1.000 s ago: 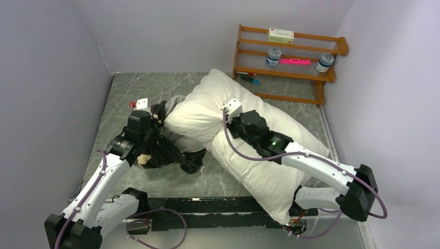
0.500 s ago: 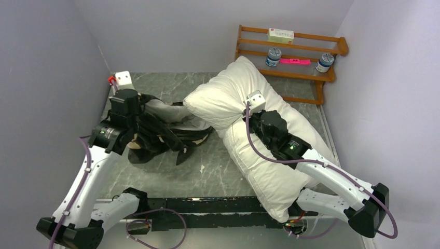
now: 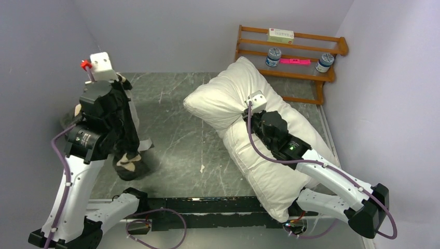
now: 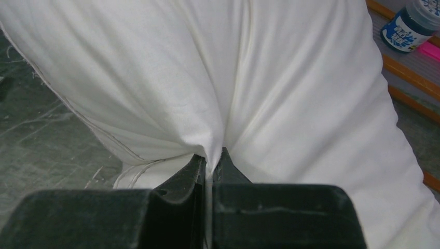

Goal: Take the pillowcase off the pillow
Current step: Place the pillowcase at the center of the board.

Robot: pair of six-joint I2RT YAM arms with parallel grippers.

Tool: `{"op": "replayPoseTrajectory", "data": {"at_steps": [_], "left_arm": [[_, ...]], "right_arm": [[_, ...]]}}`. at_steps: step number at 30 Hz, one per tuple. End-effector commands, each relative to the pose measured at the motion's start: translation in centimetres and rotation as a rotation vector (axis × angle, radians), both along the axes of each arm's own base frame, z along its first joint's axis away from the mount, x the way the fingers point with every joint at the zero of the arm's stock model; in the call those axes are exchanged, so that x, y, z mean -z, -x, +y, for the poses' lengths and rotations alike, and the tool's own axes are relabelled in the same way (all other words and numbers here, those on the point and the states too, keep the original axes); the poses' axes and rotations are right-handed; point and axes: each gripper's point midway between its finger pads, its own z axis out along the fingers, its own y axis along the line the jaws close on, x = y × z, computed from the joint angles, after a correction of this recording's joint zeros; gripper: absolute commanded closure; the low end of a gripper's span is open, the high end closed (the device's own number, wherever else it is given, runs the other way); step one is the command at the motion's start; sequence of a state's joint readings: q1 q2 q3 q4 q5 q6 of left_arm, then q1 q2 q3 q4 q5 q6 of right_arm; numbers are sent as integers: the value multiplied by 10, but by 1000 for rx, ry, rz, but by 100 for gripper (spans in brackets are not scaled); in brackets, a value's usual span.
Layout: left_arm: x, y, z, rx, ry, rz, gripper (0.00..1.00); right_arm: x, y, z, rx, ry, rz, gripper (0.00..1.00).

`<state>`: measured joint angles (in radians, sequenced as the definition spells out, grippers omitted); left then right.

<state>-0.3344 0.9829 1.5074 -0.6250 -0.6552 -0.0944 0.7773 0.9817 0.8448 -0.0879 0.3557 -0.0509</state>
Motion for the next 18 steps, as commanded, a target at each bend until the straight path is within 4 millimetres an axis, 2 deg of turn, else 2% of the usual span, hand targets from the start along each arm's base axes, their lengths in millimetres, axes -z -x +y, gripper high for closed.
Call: {"op": "replayPoseTrajectory", "data": {"at_steps": [1, 7, 9, 11, 13, 15, 18], "left_arm": [[68, -16, -25, 91, 27, 130, 89], [225, 3, -57, 190, 202, 385, 85], [265, 11, -66, 216, 245, 468, 82], [292, 16, -75, 234, 285, 533, 80], [309, 21, -85, 266, 331, 585, 79], [320, 27, -93, 288, 375, 614, 77], [334, 37, -103, 317, 446, 630, 66]], "right_arm": [[-11, -1, -3, 18, -58, -22, 100], [-19, -3, 11, -51, -48, -39, 100], [-24, -3, 20, -89, -61, -50, 100], [-29, -3, 29, -126, -74, -56, 100], [-40, -5, 40, -161, -95, -78, 100], [-53, -8, 47, -179, -113, -100, 100], [-68, -11, 58, -214, -140, -128, 100]]}}
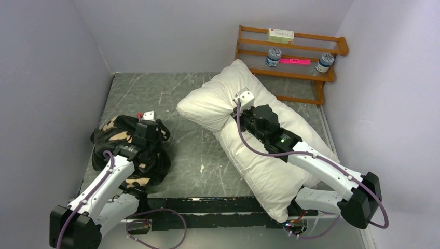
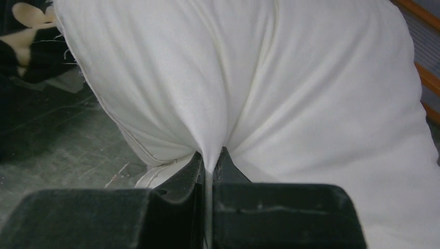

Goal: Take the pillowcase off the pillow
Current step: Place the pillowcase at the center of the board, then place the pillow at the center of the board.

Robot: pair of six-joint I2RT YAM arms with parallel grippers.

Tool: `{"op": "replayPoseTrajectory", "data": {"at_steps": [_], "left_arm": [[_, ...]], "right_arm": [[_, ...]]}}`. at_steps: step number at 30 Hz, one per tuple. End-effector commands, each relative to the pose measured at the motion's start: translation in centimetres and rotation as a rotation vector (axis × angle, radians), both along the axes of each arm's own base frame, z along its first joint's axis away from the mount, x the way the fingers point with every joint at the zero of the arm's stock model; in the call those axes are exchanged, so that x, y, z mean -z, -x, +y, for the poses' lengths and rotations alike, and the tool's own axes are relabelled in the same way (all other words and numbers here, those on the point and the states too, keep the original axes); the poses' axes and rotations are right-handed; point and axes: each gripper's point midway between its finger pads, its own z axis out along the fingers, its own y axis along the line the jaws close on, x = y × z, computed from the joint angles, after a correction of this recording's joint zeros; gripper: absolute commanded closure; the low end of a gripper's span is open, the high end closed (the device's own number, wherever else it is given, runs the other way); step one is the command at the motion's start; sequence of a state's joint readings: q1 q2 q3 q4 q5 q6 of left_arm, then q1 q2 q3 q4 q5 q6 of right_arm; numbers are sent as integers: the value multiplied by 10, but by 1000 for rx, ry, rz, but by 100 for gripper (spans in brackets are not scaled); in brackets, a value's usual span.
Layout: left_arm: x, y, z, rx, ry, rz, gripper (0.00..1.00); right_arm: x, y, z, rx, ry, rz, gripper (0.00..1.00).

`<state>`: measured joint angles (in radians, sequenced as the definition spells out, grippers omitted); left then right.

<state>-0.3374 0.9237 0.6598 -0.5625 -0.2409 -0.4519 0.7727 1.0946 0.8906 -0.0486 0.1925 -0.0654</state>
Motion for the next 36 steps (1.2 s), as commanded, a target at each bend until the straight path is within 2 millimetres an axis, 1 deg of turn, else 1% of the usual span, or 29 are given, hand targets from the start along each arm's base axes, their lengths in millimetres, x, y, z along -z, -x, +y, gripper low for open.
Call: {"op": "replayPoseTrajectory", "data": {"at_steps": [1, 4, 6, 8, 10, 11, 13, 15, 17, 19, 21, 23, 25, 26, 28, 31, 34, 36], "left_arm": [[3, 3, -34, 24, 220, -22, 62], [16, 18, -43, 31, 293, 18, 49], [17, 24, -48, 40, 334, 28, 41], [11, 26, -53, 61, 364, 17, 34], [-3, 24, -59, 117, 371, -16, 29], [-13, 21, -62, 153, 369, -41, 26], [-34, 17, -66, 210, 357, -86, 16], [-60, 14, -67, 264, 337, -145, 10], [-79, 12, -65, 299, 307, -193, 8], [-96, 11, -62, 329, 270, -235, 6], [-113, 11, -60, 358, 236, -278, 4], [-129, 11, -57, 381, 204, -323, 4], [-144, 12, -53, 402, 165, -365, 4], [-153, 13, -51, 409, 147, -389, 4], [-167, 14, -48, 422, 110, -422, 4], [-186, 18, -41, 430, 50, -471, 4], [-205, 22, -33, 428, 7, -524, 4], [-219, 24, -20, 370, -20, -562, 4]], "right_arm": [[-83, -7, 22, -65, -169, -164, 100], [-93, -6, 37, -112, -197, -174, 100], [-93, -5, 49, -154, -209, -162, 100], [-85, -4, 60, -195, -206, -128, 100], [-74, -2, 69, -228, -206, -93, 100], [-68, -3, 71, -230, -204, -76, 100], [-54, -5, 73, -221, -182, -40, 100], [-41, -7, 71, -204, -166, -5, 99], [-32, -5, 68, -188, -167, 23, 91], [-28, -2, 64, -182, -165, 36, 77], [-28, 0, 56, -155, -163, 35, 61], [-29, 2, 46, -123, -162, 29, 45], [-29, 4, 35, -87, -156, 23, 31], [-30, 5, 28, -65, -152, 19, 26], [-31, 7, 13, -14, -135, 11, 19], [-43, 9, -18, 97, -138, -27, 11], [-53, 11, -58, 259, -151, -72, 7], [-59, 16, -88, 382, -173, -102, 6]]}}
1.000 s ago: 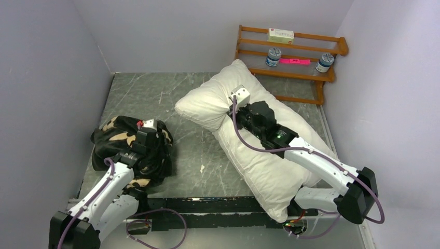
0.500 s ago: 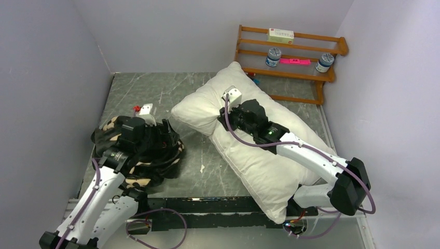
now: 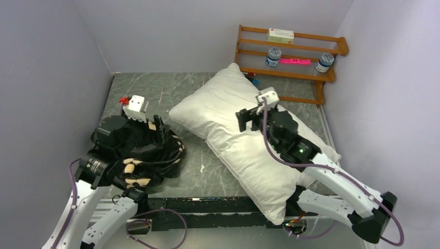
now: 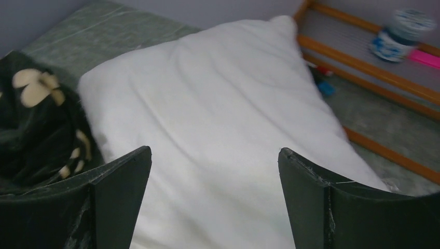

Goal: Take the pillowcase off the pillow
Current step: Place the pillow at the center of the board, then reset both arms

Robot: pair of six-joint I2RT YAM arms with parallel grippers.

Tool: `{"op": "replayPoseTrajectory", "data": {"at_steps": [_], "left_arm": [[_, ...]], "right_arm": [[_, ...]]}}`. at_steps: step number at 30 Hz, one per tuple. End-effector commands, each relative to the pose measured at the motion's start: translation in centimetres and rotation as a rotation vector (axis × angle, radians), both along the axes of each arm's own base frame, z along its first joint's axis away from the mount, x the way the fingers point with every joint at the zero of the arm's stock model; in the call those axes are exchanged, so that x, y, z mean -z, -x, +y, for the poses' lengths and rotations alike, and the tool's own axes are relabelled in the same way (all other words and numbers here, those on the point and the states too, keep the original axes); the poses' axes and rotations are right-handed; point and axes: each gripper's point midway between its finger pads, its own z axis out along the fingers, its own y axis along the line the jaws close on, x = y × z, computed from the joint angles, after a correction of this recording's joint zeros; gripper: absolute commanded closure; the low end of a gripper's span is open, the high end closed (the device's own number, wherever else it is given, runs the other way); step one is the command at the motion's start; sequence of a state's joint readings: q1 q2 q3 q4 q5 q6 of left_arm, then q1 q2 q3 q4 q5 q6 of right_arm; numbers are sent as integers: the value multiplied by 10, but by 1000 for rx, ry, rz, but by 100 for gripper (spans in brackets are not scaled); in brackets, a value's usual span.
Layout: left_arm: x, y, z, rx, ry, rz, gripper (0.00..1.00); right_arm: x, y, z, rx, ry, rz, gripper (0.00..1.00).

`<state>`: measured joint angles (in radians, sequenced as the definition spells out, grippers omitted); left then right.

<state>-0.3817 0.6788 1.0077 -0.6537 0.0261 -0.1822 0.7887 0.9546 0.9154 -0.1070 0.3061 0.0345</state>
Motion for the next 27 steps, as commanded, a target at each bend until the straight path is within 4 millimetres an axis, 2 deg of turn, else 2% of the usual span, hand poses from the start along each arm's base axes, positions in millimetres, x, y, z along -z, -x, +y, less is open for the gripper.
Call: {"op": "replayPoseTrajectory", "data": {"at_steps": [1, 4, 6, 9, 13, 17, 23, 27], "left_arm": [[-39, 6, 30, -105, -64, -129, 4], [-54, 9, 52, -237, -20, -199, 4], [-56, 11, 68, -337, 21, -226, 4], [-40, 13, 92, -489, 34, -204, 4], [-26, 18, 112, -614, 28, -181, 4], [-27, 26, 124, -669, 33, -192, 4], [-20, 35, 143, -783, 11, -169, 4], [-2, 39, 146, -793, 21, -183, 4]], "right_arm": [[-11, 4, -78, 345, -47, -46, 5], [-13, 19, -130, 564, -97, -58, 1], [-14, 31, -150, 623, -119, -67, 0], [-13, 46, -171, 666, -159, -72, 0], [-9, 65, -190, 679, -211, -67, 0], [-4, 78, -202, 675, -242, -73, 0], [3, 91, -208, 636, -288, -82, 0], [5, 95, -210, 610, -319, -103, 0]]}}
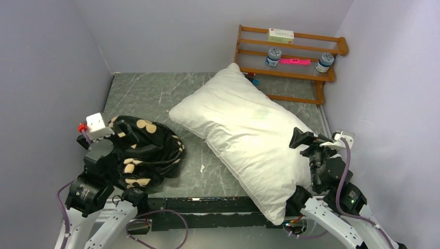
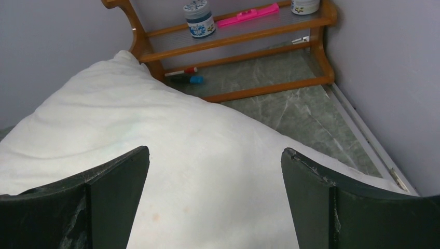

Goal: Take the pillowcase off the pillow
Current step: Reset both arms

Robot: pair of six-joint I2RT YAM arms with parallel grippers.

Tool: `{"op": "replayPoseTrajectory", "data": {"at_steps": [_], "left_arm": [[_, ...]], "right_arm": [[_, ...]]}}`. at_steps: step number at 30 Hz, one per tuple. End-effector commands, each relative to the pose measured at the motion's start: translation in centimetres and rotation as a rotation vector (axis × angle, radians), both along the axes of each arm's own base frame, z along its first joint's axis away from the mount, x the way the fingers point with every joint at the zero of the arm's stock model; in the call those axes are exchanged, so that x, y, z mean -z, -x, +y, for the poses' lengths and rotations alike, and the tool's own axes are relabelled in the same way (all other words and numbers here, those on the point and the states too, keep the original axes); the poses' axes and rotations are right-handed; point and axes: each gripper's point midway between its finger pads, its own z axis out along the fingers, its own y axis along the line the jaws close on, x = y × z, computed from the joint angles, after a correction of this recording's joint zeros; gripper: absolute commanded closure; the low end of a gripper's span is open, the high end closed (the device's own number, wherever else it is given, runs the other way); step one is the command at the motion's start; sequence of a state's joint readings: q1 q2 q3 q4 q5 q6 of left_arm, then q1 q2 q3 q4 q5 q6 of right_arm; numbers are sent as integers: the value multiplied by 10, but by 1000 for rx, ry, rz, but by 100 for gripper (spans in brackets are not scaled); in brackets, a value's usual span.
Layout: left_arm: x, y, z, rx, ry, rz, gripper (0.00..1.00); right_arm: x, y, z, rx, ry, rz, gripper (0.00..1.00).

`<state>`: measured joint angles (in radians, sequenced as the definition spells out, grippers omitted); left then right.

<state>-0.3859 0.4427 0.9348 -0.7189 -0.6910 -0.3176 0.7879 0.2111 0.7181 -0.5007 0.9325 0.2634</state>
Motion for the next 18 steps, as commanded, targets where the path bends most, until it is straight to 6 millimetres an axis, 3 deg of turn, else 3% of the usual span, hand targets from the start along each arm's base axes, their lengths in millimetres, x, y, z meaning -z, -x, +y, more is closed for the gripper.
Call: {"op": "replayPoseTrajectory", "data": {"at_steps": [1, 8, 18], "left_arm": [[11, 11, 13, -69, 37, -56, 4], [29, 12, 12, -51, 50, -118, 4], [29, 5, 8, -46, 47, -117, 4]], "right_arm": [[3, 5, 0, -29, -14, -22, 0], [10, 4, -2, -11, -21, -20, 0], [19, 1, -7, 42, -14, 5, 0]]}}
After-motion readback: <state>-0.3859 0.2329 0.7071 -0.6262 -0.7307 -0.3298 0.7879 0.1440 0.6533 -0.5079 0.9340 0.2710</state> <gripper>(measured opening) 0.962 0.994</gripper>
